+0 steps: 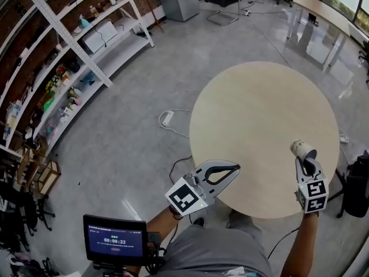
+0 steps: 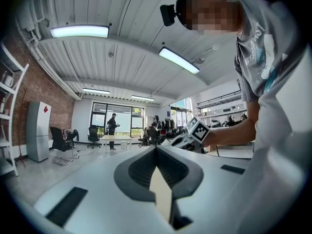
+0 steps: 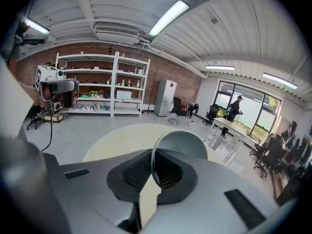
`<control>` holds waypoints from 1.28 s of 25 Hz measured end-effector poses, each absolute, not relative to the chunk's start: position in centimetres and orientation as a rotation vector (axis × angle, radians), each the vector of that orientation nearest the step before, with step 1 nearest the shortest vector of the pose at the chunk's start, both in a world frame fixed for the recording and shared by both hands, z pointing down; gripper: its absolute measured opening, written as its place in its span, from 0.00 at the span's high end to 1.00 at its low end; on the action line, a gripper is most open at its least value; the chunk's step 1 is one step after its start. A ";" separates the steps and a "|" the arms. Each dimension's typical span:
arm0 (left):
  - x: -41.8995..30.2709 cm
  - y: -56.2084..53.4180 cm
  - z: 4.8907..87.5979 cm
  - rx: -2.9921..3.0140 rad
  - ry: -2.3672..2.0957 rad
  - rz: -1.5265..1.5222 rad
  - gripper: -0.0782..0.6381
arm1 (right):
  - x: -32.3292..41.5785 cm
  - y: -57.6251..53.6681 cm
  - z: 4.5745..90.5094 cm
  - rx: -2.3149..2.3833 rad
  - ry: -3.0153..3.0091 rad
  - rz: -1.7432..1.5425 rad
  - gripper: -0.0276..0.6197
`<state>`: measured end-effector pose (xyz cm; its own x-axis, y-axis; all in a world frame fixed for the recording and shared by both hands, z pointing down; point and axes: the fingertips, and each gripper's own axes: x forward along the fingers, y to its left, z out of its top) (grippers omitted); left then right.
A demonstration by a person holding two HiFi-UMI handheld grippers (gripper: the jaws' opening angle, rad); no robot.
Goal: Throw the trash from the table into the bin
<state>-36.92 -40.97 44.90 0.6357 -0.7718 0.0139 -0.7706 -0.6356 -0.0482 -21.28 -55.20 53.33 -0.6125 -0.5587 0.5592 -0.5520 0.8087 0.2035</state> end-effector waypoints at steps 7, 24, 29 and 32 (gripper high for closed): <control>-38.0 -30.8 38.6 -2.757 1.216 0.085 0.83 | -21.1 -42.7 43.7 0.937 -2.439 -0.091 0.93; -20.1 -21.8 35.1 -2.915 0.598 0.140 0.83 | -4.1 -21.0 34.0 1.346 -2.495 -0.092 0.93; -10.0 -19.3 36.0 -2.974 0.357 0.112 0.83 | 5.3 -15.0 34.6 1.564 -2.457 -0.041 0.93; -7.5 -17.0 34.8 -3.007 0.233 0.101 0.83 | 6.5 -10.6 32.3 1.632 -2.413 -0.068 0.93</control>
<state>-7.52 -17.04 34.77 0.9859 -0.1489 -0.0759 -0.1571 -0.9805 -0.1177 6.51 -10.61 32.27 -0.3547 -0.9210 0.1613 -0.9104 0.3795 0.1648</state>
